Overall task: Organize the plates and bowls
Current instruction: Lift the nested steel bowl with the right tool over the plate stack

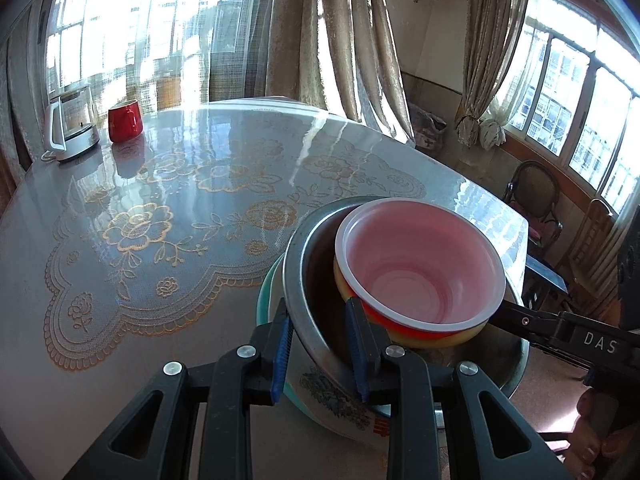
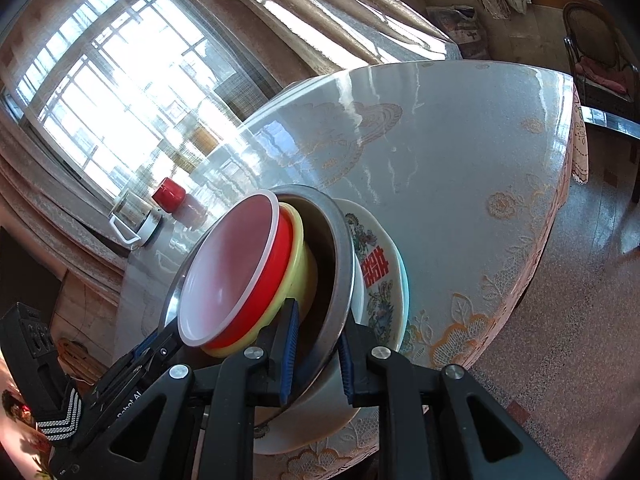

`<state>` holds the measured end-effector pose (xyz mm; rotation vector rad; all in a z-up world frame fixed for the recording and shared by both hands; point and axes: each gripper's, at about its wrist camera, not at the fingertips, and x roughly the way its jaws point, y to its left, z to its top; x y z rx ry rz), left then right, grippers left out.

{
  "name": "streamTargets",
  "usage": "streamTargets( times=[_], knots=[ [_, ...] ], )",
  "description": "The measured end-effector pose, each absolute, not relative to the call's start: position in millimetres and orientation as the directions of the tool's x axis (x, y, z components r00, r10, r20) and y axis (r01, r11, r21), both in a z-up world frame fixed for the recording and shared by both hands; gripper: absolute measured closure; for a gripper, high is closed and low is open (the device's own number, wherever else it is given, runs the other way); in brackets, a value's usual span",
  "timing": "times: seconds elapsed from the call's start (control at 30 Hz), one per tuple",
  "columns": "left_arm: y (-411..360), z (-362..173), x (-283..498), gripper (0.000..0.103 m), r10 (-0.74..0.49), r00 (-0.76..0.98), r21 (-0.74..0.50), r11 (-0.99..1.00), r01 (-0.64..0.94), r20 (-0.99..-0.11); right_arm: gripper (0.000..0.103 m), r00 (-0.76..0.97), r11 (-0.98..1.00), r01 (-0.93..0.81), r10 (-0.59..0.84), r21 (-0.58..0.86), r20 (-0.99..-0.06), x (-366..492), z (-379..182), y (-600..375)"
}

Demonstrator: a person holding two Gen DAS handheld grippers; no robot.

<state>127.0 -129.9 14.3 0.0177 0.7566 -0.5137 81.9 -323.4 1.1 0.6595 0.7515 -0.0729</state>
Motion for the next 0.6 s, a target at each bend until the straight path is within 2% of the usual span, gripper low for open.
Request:
streamTargets(
  times=[0.2, 0.4, 0.5, 0.6],
  knots=[
    [-123.4, 17.8, 123.2, 0.073, -0.446, 0.619, -0.167, 0.874, 0.456, -0.646, 0.078, 0.744, 0.81, 0.282, 0.152, 0.513, -0.65, 72.2, 6.8, -325.5],
    [-116.1, 23.5, 117.4, 0.074, -0.445, 0.633, -0.156, 0.875, 0.459, -0.634, 0.086, 0.739, 0.825, 0.275, 0.147, 0.493, -0.658, 71.7, 6.6, -323.9],
    [-119.3, 25.5, 117.1, 0.08, -0.435, 0.642, -0.129, 0.875, 0.467, -0.631, 0.086, 0.737, 0.826, 0.279, 0.142, 0.49, -0.66, 73.7, 6.6, -321.7],
    [-123.6, 26.5, 116.4, 0.08, -0.42, 0.652, -0.104, 0.879, 0.466, -0.631, 0.086, 0.739, 0.821, 0.277, 0.149, 0.499, -0.657, 75.6, 4.2, -324.3]
  ],
)
